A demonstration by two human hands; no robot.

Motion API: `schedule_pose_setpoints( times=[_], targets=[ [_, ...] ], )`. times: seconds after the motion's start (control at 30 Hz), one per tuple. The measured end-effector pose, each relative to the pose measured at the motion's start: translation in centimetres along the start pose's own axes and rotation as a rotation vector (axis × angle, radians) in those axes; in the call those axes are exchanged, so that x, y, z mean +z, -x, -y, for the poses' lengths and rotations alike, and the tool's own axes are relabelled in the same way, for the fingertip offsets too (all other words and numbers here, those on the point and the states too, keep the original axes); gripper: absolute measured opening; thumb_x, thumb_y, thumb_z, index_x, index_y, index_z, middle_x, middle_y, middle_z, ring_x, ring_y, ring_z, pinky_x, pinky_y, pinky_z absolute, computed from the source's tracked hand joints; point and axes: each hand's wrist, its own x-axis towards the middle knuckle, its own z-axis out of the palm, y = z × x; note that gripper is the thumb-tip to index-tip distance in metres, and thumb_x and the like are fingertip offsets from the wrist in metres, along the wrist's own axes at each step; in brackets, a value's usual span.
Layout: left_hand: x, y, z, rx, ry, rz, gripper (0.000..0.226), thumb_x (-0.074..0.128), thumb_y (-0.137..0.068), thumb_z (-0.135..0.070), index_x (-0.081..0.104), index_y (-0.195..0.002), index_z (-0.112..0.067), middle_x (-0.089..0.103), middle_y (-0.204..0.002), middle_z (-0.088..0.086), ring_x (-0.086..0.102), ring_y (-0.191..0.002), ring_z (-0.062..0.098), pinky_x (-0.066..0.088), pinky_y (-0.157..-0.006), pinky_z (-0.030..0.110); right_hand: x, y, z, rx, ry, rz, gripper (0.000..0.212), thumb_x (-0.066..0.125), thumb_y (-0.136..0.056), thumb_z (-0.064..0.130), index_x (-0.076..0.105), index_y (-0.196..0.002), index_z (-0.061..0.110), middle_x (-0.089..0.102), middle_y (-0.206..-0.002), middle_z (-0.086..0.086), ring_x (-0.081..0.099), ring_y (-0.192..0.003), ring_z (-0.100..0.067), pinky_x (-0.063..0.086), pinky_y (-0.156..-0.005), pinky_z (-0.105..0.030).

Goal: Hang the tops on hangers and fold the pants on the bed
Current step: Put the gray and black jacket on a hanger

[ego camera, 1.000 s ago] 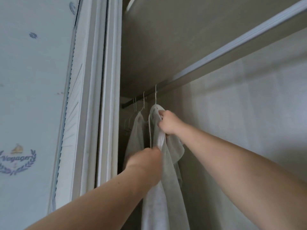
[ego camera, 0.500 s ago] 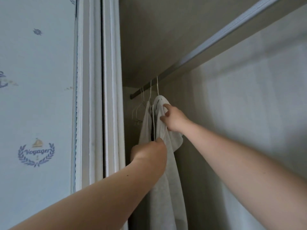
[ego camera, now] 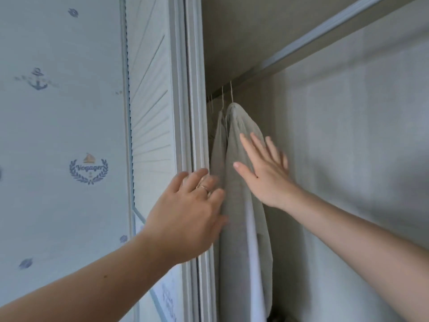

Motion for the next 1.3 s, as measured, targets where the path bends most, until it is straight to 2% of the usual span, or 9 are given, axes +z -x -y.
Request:
schedule_pose_setpoints(
  times=[0.2,0.33,0.4,0.5,0.6,0.8,0.9,1.1,1.3],
  targets=[
    [-4.0,15.2,2.9,-0.188,0.010,0.154,0.065,0.030,-0.096,-0.058,0.055,-0.143,-0.020,0.044,-0.155,0.008,0.034,-0.147,0.035,0.034,-0.114,0.057,0.6,10.9,11.0,-0.119,-0.078,0.095,0.074,-0.004,-0.080,0.087,-0.027,-0.145,0.058,-0.031,-0.158,0.025,-0.035,-0.145,-0.008,-0.020,-0.117,-0.049],
    [-7.4,26.7,4.3,-0.336,0.047,0.285,0.073,0.011,-0.096,-0.067,0.020,-0.159,-0.032,0.008,-0.167,-0.002,-0.004,-0.155,0.026,0.005,-0.124,0.052,1.9,17.8,19.8,-0.205,-0.093,0.229,0.076,0.003,-0.084,0.082,-0.024,-0.148,0.052,-0.030,-0.160,0.021,-0.032,-0.148,-0.012,-0.017,-0.119,-0.051],
    [-9.4,32.7,4.9,-0.417,0.045,0.334,0.073,0.008,-0.095,-0.069,0.011,-0.160,-0.035,-0.002,-0.167,-0.005,-0.013,-0.154,0.023,-0.003,-0.123,0.049,2.5,21.0,24.4,-0.278,-0.113,0.297,0.076,0.002,-0.084,0.080,-0.024,-0.149,0.050,-0.029,-0.161,0.020,-0.031,-0.148,-0.013,-0.016,-0.119,-0.052],
    [-13.0,41.6,5.1,-0.558,0.024,0.431,0.073,0.009,-0.096,-0.070,0.010,-0.160,-0.036,0.000,-0.168,-0.003,-0.009,-0.155,0.027,-0.001,-0.123,0.051,3.4,25.4,31.4,-0.387,-0.198,0.404,0.076,0.001,-0.084,0.081,-0.026,-0.148,0.051,-0.028,-0.161,0.019,-0.033,-0.147,-0.011,-0.018,-0.119,-0.050],
    [-16.6,50.4,4.7,-0.716,-0.002,0.511,0.072,0.007,-0.095,-0.072,0.003,-0.159,-0.038,-0.003,-0.168,-0.004,-0.013,-0.154,0.026,-0.001,-0.123,0.053,4.6,29.8,38.7,-0.516,-0.259,0.494,0.077,0.000,-0.083,0.080,-0.026,-0.148,0.050,-0.031,-0.159,0.022,-0.032,-0.147,-0.011,-0.017,-0.120,-0.050],
    [-23.3,65.7,2.3,-1.086,-0.049,0.563,0.072,0.009,-0.094,-0.074,0.008,-0.158,-0.041,0.002,-0.169,-0.004,-0.011,-0.155,0.025,-0.003,-0.123,0.053,7.7,39.2,53.6,-0.806,-0.422,0.687,0.075,0.001,-0.083,0.081,-0.028,-0.146,0.053,-0.032,-0.156,0.026,-0.028,-0.149,-0.012,-0.011,-0.121,-0.052],
    [-26.6,73.0,0.0,-1.286,-0.115,0.604,0.072,0.010,-0.093,-0.074,0.003,-0.158,-0.043,-0.005,-0.168,-0.007,-0.019,-0.153,0.022,-0.007,-0.123,0.052,8.8,44.8,60.4,-0.964,-0.490,0.793,0.072,0.001,-0.083,0.080,-0.029,-0.144,0.055,-0.030,-0.157,0.026,-0.027,-0.149,-0.011,-0.013,-0.120,-0.051],
    [-32.4,86.3,-5.8,-1.715,-0.183,0.747,0.077,-0.004,-0.084,-0.079,-0.014,-0.154,-0.048,-0.024,-0.164,-0.014,-0.031,-0.148,0.016,-0.014,-0.122,0.048,10.7,55.1,71.3,-1.167,-0.635,1.006,0.073,-0.003,-0.081,0.084,-0.029,-0.144,0.057,-0.031,-0.156,0.030,-0.031,-0.147,-0.005,-0.017,-0.119,-0.045],
    [-37.3,96.9,-8.2,-2.038,-0.211,0.835,0.081,-0.009,-0.080,-0.083,-0.015,-0.153,-0.048,-0.022,-0.164,-0.014,-0.032,-0.147,0.014,-0.013,-0.122,0.047,12.3,62.7,82.2,-1.307,-0.677,1.226,0.072,0.001,-0.079,0.084,-0.034,-0.137,0.061,-0.033,-0.153,0.032,-0.035,-0.144,-0.004,-0.015,-0.121,-0.047]
  ],
)
